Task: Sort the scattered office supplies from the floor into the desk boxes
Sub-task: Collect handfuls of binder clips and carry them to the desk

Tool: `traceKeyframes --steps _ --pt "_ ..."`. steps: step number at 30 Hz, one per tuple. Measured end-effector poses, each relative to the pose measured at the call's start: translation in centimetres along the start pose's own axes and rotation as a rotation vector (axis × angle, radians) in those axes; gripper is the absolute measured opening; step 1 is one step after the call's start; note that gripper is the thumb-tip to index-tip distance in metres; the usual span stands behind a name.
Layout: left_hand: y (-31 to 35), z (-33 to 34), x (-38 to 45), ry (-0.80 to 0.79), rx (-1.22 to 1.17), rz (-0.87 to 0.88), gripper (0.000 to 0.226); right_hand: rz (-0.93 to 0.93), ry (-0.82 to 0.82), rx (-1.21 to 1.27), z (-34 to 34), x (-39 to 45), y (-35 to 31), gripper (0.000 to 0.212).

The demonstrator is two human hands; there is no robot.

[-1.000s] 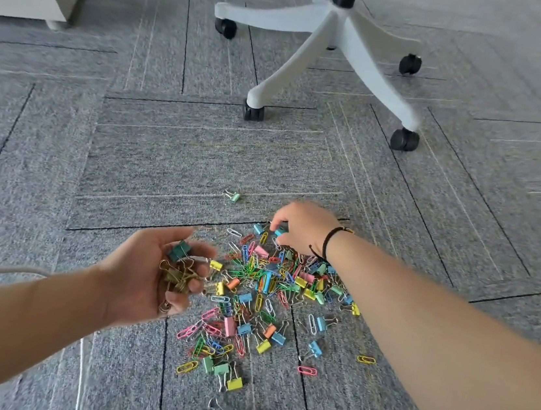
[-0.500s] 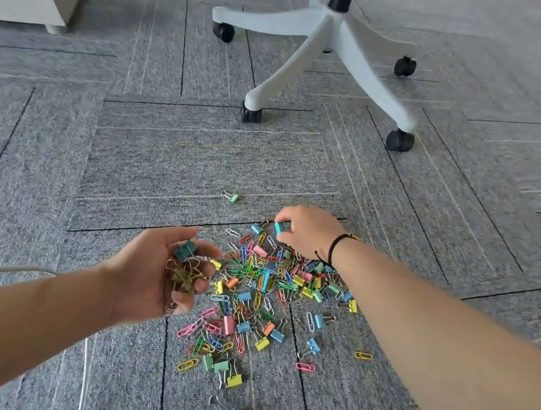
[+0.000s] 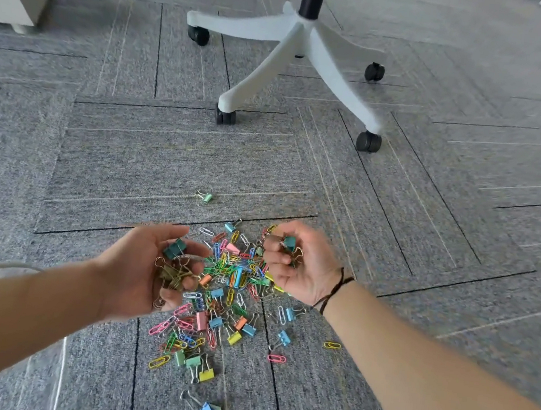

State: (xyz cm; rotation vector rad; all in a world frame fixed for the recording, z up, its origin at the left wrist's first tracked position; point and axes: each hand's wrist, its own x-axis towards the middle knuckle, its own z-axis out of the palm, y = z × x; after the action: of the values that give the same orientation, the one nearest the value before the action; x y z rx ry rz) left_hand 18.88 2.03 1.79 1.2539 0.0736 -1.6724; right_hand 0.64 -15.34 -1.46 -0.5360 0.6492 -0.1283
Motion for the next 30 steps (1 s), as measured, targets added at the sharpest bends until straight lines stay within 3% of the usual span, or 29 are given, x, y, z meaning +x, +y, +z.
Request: traceKeyframes --steps 4,9,12,14,18,23,30 --pt "0.0 0.3 -0.1 -0.011 -0.002 0.003 0.038 -0.008 -0.046 0.103 0.2 -1.0 -0.1 0.006" --pt "0.1 -0.6 -0.6 0.01 -0.018 0.015 0.041 -0.067 0.058 0.145 -1.5 -1.6 -1.0 0.025" --pt "0.1 -0.8 -0.8 0.017 -0.026 0.015 0.042 -0.093 0.092 0.201 -2.6 -1.8 -1.6 0.015" --pt "0.2 -0.7 -0.8 0.025 -0.02 0.015 0.041 -0.109 0.172 0.214 -3.2 -1.9 -1.8 0.022" --pt "0.1 -0.2 -0.6 0.024 0.016 0.016 0.036 -0.139 0.387 -0.012 -4.3 -1.7 -2.5 0.039" --pt "0.0 -0.3 -0.5 0.016 0.035 0.02 0.036 -0.107 0.483 -0.178 -5.0 -1.8 -3.3 0.018" --pt "0.0 -1.1 -0.3 0.02 0.011 0.009 0.038 -0.094 0.417 -0.156 -6.2 -1.7 -3.9 0.023"
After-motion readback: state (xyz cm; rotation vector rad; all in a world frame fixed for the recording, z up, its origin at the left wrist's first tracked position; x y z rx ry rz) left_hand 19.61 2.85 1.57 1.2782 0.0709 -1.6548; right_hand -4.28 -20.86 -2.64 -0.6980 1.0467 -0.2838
